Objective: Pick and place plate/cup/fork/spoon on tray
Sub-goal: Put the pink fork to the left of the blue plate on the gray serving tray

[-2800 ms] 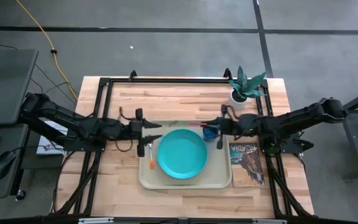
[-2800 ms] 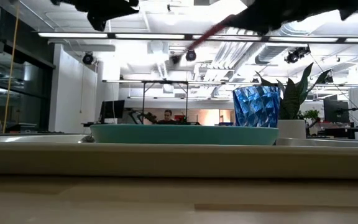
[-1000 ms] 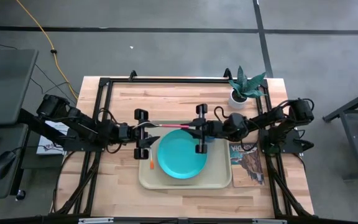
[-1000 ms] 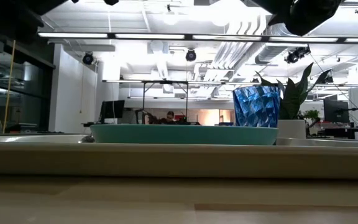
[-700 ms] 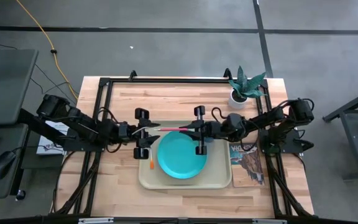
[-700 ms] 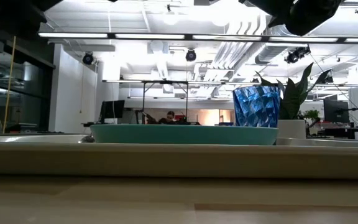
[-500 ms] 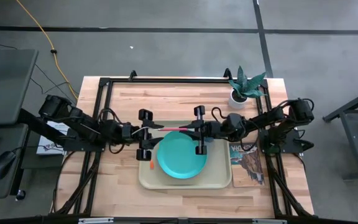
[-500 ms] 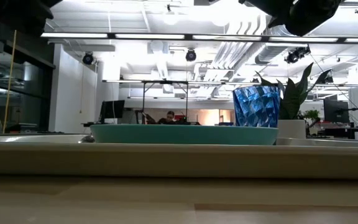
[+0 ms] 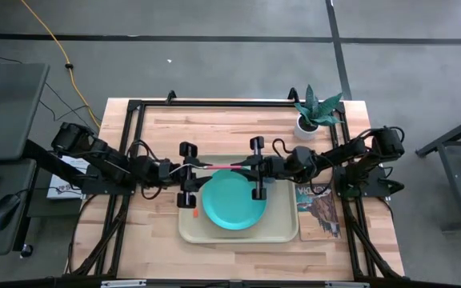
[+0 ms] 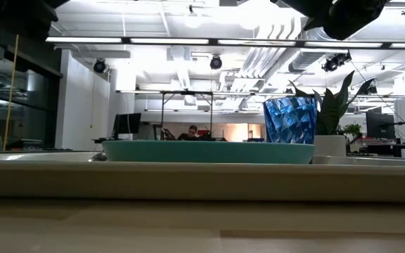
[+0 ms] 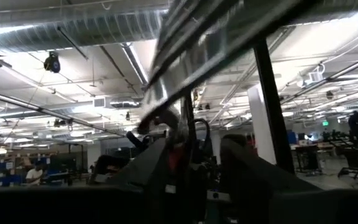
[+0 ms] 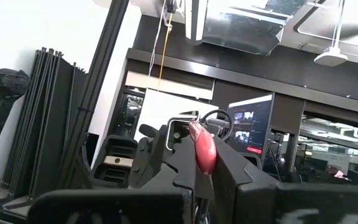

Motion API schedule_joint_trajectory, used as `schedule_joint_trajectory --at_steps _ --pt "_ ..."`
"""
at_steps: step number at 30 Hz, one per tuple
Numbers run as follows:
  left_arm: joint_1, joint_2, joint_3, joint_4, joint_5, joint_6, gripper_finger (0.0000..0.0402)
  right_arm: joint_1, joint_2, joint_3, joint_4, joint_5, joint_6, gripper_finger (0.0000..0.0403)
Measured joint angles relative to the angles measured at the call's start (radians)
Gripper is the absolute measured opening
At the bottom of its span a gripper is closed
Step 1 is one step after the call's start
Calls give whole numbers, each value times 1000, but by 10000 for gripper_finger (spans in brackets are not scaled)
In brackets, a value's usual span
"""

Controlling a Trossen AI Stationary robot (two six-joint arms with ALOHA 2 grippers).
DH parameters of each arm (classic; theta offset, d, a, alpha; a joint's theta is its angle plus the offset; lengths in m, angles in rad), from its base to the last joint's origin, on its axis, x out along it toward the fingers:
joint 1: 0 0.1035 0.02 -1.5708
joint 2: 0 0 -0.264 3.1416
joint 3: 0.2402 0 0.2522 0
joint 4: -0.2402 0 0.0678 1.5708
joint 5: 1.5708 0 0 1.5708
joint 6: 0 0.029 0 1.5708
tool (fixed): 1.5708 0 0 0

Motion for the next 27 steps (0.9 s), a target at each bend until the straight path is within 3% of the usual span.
schedule_joint_trajectory --at_steps 5,10,18,27 --pt "1 0 0 4 -2 0 58 0 0 0 -2 -1 -1 9" --pt "1 0 -1 12 -4 0 28 0 0 0 -19 -2 1 9" --pt "0 0 -1 14 2 -8 35 0 -1 0 -40 1 4 9" --pt "-7 0 -1 16 25 8 77 0 0 0 -49 9 5 9"
